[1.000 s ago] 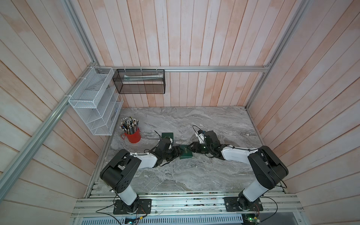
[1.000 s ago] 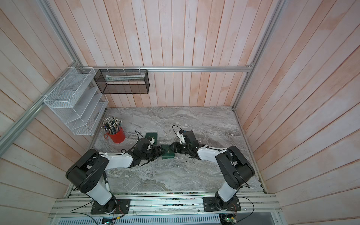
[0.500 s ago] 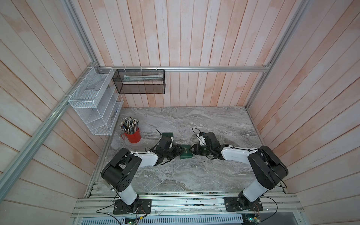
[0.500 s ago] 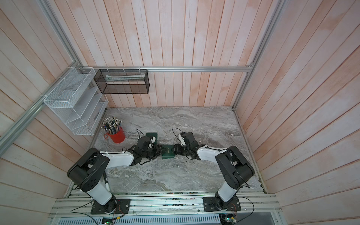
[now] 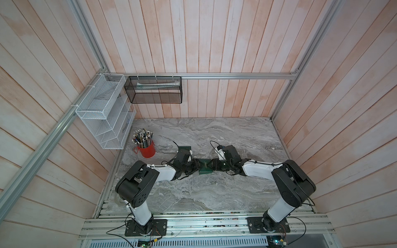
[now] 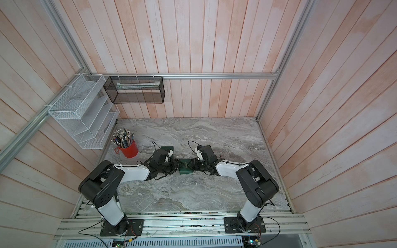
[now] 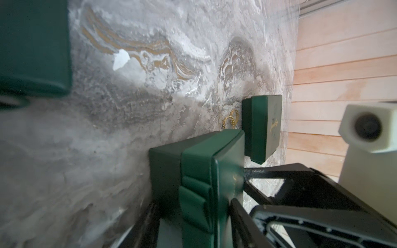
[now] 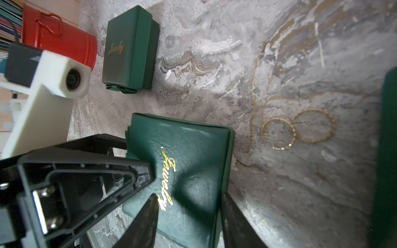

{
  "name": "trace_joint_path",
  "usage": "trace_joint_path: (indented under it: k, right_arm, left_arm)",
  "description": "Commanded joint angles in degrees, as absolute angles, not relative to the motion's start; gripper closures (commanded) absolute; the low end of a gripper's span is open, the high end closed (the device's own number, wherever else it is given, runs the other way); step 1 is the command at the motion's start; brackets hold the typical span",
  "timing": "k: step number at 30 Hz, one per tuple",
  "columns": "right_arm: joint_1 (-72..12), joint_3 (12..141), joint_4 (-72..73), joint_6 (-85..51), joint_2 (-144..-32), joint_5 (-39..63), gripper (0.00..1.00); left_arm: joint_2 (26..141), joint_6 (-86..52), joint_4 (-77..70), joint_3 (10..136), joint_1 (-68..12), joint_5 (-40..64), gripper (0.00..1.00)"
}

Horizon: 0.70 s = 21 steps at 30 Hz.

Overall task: Take the rings out of the lift-off lid box
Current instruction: Close the lid on the jewelry box.

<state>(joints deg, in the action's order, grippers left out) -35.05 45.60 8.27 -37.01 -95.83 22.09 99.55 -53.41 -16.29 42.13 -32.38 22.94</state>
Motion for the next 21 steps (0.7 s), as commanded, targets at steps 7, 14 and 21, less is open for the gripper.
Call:
trace_joint_path:
  k: [7,14,21]
  right_arm:
    - [-36.2,48.0,6.2,-35.3,-97.1,23.0,0.53]
    - [-36.2,49.0,5.7,-35.5,-98.2,23.7,0.53]
    - [-36.2,50.0,4.8,-35.2,-98.9,23.7,0.53]
  left_arm:
    - [104.0,-53.1,-15.9,43.9,-32.8,25.4,0.52]
    - [106.0,-53.3,-16.4,44.7,-32.8,26.9,0.55]
    - [108.1,-53.3,-16.7,45.7,-33.1,28.0,0.62]
